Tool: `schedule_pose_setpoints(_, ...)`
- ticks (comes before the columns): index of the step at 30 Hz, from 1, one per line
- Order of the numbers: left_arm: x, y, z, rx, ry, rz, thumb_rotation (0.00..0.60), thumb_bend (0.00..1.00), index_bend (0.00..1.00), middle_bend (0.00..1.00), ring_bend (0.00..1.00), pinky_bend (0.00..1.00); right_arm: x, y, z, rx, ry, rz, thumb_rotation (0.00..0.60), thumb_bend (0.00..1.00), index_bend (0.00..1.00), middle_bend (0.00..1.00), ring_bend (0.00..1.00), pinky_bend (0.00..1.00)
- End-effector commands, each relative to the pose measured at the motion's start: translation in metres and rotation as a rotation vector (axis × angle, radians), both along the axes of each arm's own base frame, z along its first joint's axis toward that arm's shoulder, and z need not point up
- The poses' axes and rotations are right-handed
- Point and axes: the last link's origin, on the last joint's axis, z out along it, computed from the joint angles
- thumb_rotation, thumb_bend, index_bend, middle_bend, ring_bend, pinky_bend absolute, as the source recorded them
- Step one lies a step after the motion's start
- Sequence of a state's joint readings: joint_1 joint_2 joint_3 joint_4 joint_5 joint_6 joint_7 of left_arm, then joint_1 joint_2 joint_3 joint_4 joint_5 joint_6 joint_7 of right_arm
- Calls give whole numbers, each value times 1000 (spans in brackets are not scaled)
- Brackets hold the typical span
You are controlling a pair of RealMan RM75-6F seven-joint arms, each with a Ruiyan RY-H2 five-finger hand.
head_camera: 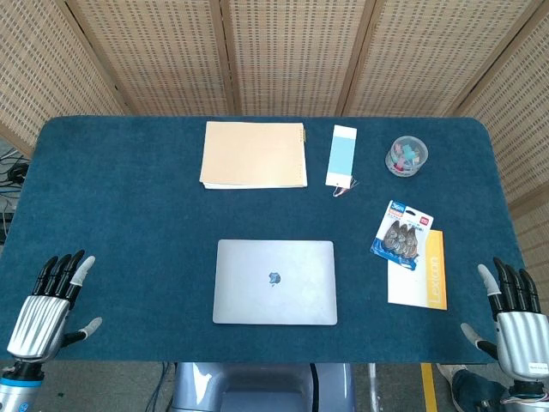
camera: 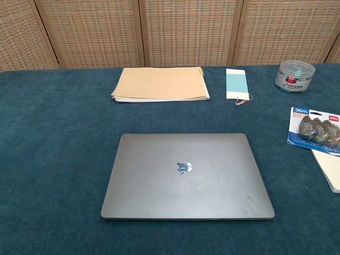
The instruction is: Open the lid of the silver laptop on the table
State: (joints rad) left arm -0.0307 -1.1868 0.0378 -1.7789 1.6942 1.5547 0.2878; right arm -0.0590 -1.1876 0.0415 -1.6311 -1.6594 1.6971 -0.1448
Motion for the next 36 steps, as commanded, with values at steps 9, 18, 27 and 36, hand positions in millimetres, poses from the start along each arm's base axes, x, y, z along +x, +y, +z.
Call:
schedule_pose_setpoints(9, 1, 1, -3, -23, 2, -16, 600, 0, 0, 0, 0, 0, 0, 0, 1, 2, -7, 1, 600, 0, 58, 0, 0, 0)
schedule_pose_setpoints(18, 32, 23, -51, -298, -51, -348, 600, 0, 0, 0, 0, 0, -3, -2, 3, 4, -20, -10, 600, 0, 58, 0, 0, 0)
schedule_pose_setpoints(27, 88, 56, -120, -491, -14, -667, 600, 0, 0, 0, 0, 0, -5, -5, 2, 15, -33, -17, 600, 0, 58, 0, 0, 0)
schedule_pose_setpoints(36, 125, 78, -164, -525, 57, -699, 600, 0, 0, 0, 0, 0, -6, -7, 1, 29, -39, -21, 600, 0, 58, 0, 0, 0)
